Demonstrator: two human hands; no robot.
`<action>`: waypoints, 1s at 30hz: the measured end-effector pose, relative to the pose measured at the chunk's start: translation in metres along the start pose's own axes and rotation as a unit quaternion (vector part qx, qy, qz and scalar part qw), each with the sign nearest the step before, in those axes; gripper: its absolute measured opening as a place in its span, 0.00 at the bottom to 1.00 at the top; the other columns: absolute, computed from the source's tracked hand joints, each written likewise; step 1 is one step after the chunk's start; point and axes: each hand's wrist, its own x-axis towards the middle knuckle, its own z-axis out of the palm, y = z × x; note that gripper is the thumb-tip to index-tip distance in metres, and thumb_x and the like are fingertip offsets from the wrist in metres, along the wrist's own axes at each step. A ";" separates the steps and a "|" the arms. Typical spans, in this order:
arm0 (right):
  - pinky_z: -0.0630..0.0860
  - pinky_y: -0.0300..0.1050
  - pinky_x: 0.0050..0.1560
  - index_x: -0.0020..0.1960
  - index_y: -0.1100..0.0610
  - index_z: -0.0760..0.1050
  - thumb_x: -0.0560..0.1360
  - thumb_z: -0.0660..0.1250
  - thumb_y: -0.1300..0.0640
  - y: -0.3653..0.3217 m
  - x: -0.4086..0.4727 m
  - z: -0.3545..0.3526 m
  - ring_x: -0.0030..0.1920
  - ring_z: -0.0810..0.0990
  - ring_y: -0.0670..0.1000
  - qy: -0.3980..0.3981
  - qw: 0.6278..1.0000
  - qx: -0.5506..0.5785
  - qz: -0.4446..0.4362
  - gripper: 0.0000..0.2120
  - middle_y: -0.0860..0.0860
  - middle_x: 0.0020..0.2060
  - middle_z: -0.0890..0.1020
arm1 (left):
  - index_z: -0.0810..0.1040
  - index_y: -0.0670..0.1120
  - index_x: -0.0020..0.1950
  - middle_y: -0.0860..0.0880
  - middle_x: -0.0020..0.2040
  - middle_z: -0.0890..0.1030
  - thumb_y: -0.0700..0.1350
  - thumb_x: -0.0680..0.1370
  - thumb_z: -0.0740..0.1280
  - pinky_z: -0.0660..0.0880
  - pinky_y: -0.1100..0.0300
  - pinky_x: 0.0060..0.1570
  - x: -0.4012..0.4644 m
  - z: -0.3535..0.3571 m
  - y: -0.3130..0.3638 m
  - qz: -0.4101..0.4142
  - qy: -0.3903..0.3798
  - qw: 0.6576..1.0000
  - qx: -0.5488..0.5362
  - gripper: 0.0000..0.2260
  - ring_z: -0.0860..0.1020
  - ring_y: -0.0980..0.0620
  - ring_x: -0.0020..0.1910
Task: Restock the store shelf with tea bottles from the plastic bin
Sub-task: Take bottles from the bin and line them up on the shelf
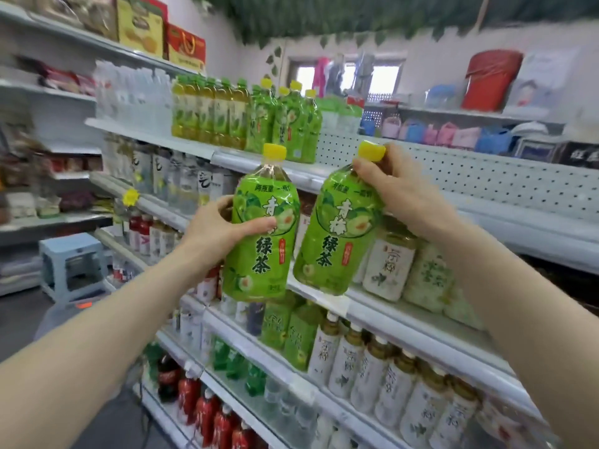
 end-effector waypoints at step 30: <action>0.76 0.55 0.56 0.66 0.64 0.69 0.80 0.59 0.41 0.024 0.327 0.097 0.58 0.78 0.63 0.119 0.978 -0.156 0.070 0.27 0.64 0.61 0.77 | 0.79 0.51 0.53 0.54 0.49 0.84 0.62 0.57 0.76 0.76 0.61 0.47 0.338 -0.047 -0.002 0.117 -0.105 0.982 -0.105 0.28 0.82 0.57 0.47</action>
